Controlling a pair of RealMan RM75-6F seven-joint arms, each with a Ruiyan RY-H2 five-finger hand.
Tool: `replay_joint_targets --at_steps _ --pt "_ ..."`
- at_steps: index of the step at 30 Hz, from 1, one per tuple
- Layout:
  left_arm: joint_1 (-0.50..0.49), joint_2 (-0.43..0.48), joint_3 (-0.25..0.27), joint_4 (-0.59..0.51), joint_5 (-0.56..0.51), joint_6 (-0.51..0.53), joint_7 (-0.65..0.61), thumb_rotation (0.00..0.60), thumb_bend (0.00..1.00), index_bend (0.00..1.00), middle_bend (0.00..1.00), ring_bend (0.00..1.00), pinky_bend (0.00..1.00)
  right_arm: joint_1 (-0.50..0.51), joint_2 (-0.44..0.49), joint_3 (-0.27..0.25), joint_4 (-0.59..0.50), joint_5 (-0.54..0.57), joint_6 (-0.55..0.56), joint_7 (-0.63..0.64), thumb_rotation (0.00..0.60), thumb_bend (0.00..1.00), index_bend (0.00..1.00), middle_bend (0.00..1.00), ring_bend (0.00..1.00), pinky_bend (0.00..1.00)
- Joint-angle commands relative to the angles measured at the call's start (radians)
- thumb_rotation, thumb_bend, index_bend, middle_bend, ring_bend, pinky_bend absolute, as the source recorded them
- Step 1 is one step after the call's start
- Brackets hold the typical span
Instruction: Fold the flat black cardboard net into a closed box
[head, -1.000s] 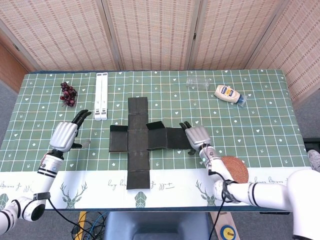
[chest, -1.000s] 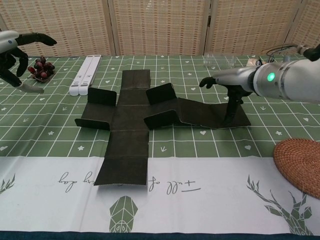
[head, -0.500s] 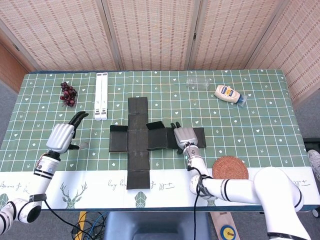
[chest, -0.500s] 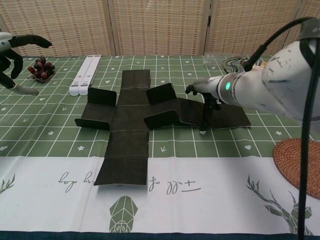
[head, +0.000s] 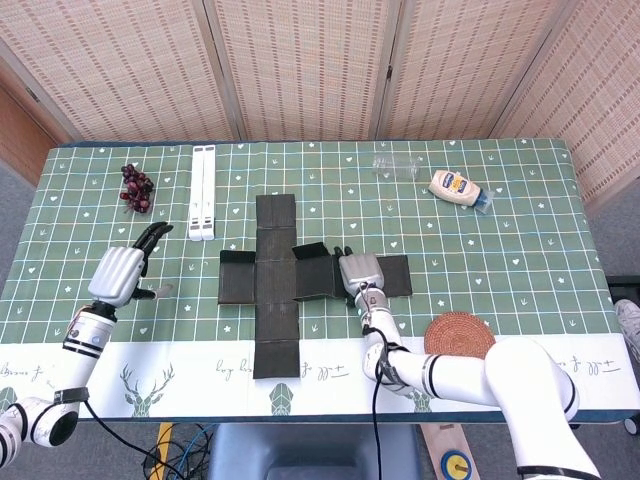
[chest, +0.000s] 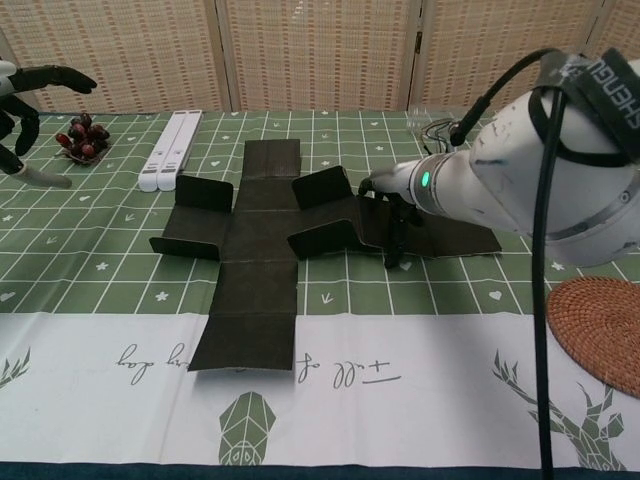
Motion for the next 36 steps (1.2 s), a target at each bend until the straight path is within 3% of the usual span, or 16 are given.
replay_joint_targets --at_steps 1,9,16,25,30,36 --pt "0.0 0.001 -0.001 -0.002 0.0 -0.001 -0.004 0.6 0.14 0.12 0.12 0.66 0.91 0.013 -0.009 -0.004 0.01 0.009 0.006 -0.03 0.6 0.11 0.0 0.1 0.79 1.0" --pt "0.002 0.001 -0.004 0.001 -0.001 -0.005 -0.013 0.6 0.14 0.12 0.12 0.66 0.91 0.024 -0.016 -0.002 0.0 0.002 0.031 -0.074 0.6 0.27 0.13 0.14 0.79 1.0" --pt "0.002 0.0 -0.008 0.009 -0.003 -0.006 -0.013 0.6 0.14 0.12 0.12 0.67 0.91 0.012 0.017 0.005 -0.052 -0.039 0.045 -0.07 0.6 0.31 0.16 0.16 0.79 1.0" --pt "0.002 -0.003 -0.008 0.015 -0.006 -0.009 0.016 0.6 0.14 0.16 0.12 0.7 0.92 -0.049 0.106 -0.017 -0.157 -0.224 -0.028 0.041 0.6 0.34 0.2 0.23 0.81 1.0" --pt "-0.011 -0.023 0.039 0.077 0.058 -0.018 0.064 0.6 0.14 0.26 0.14 0.74 0.94 -0.087 0.145 -0.042 -0.153 -0.331 -0.105 0.131 0.6 0.34 0.21 0.28 0.82 1.0" --pt "-0.038 -0.135 0.123 0.293 0.212 0.022 0.077 0.6 0.14 0.25 0.15 0.75 0.97 -0.104 0.149 -0.067 -0.122 -0.403 -0.158 0.205 0.6 0.35 0.22 0.29 0.82 1.0"
